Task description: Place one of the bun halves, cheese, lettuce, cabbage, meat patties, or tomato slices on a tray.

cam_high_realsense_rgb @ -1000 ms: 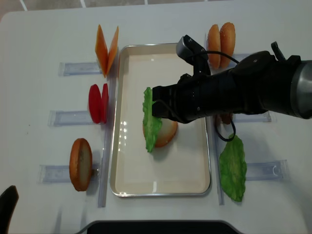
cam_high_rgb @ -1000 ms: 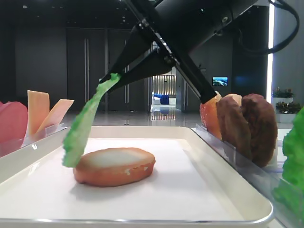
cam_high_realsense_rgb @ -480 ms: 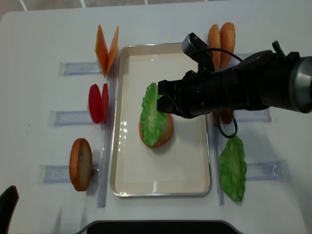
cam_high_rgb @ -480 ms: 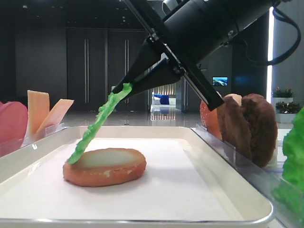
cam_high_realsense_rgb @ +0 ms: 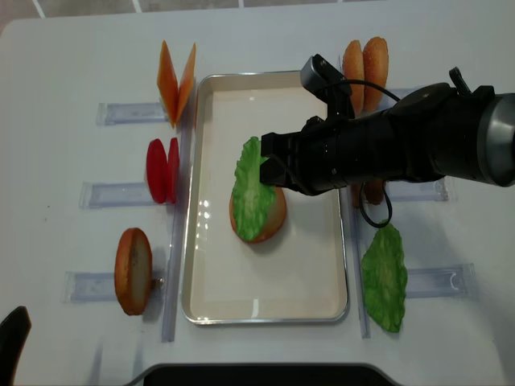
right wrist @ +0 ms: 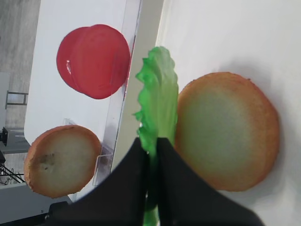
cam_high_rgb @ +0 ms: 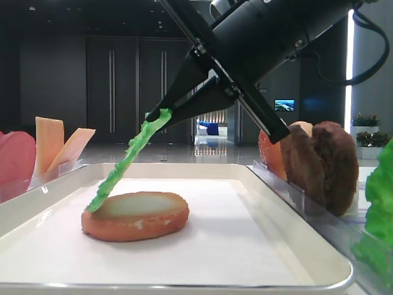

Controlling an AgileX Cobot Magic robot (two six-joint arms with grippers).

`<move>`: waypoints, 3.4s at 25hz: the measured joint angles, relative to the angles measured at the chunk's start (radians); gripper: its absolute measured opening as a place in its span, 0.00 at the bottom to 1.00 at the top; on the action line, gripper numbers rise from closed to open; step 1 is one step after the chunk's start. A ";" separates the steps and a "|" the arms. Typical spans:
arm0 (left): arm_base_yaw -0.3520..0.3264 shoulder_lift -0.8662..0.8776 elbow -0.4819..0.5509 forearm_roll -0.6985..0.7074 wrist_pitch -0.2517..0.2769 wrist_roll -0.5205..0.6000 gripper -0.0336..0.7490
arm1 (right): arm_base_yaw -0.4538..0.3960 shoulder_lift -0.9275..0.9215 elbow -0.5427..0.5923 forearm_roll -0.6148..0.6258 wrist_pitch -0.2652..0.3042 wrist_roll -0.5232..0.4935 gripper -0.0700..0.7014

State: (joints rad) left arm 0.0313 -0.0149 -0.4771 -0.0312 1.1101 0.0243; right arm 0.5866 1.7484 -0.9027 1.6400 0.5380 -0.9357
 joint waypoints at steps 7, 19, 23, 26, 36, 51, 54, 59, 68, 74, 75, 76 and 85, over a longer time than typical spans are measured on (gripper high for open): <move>0.000 0.000 0.000 0.000 0.000 0.000 0.70 | 0.000 0.000 0.000 -0.061 -0.004 0.012 0.37; 0.000 0.000 0.000 0.000 0.000 0.000 0.70 | 0.000 -0.001 0.000 -0.417 -0.028 0.194 0.66; 0.000 0.000 0.000 -0.001 0.000 0.000 0.70 | 0.000 -0.002 0.000 -0.497 -0.035 0.255 0.68; 0.000 0.000 0.000 -0.001 0.000 0.000 0.70 | 0.000 -0.002 0.000 -0.513 -0.037 0.280 0.68; 0.000 0.000 0.000 -0.001 0.000 0.000 0.70 | 0.003 -0.127 -0.027 -0.554 0.000 0.353 0.68; 0.000 0.000 0.000 -0.001 0.000 0.000 0.70 | 0.108 -0.227 -0.102 -0.695 0.055 0.571 0.68; 0.000 0.000 0.000 -0.001 0.000 0.000 0.70 | 0.111 -0.277 -0.149 -0.862 0.099 0.722 0.68; 0.000 0.000 0.000 -0.001 0.000 0.000 0.70 | 0.111 -0.343 -0.183 -1.121 0.185 0.964 0.68; 0.000 0.000 0.000 -0.001 0.000 0.000 0.70 | 0.111 -0.372 -0.193 -1.587 0.458 1.295 0.68; 0.000 0.000 0.000 -0.001 0.000 0.000 0.70 | 0.087 -0.372 -0.193 -1.625 0.517 1.320 0.68; 0.000 0.000 0.000 -0.001 0.000 0.000 0.70 | 0.068 -0.372 -0.193 -1.625 0.530 1.320 0.68; 0.000 0.000 0.000 -0.001 0.000 0.000 0.70 | 0.049 -0.373 -0.193 -1.625 0.547 1.317 0.68; 0.000 0.000 0.000 -0.001 0.000 0.000 0.70 | -0.286 -0.399 -0.194 -1.690 0.630 1.192 0.68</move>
State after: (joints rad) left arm 0.0313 -0.0149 -0.4771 -0.0324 1.1101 0.0243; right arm 0.3009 1.3497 -1.0965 -0.0496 1.1682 0.2567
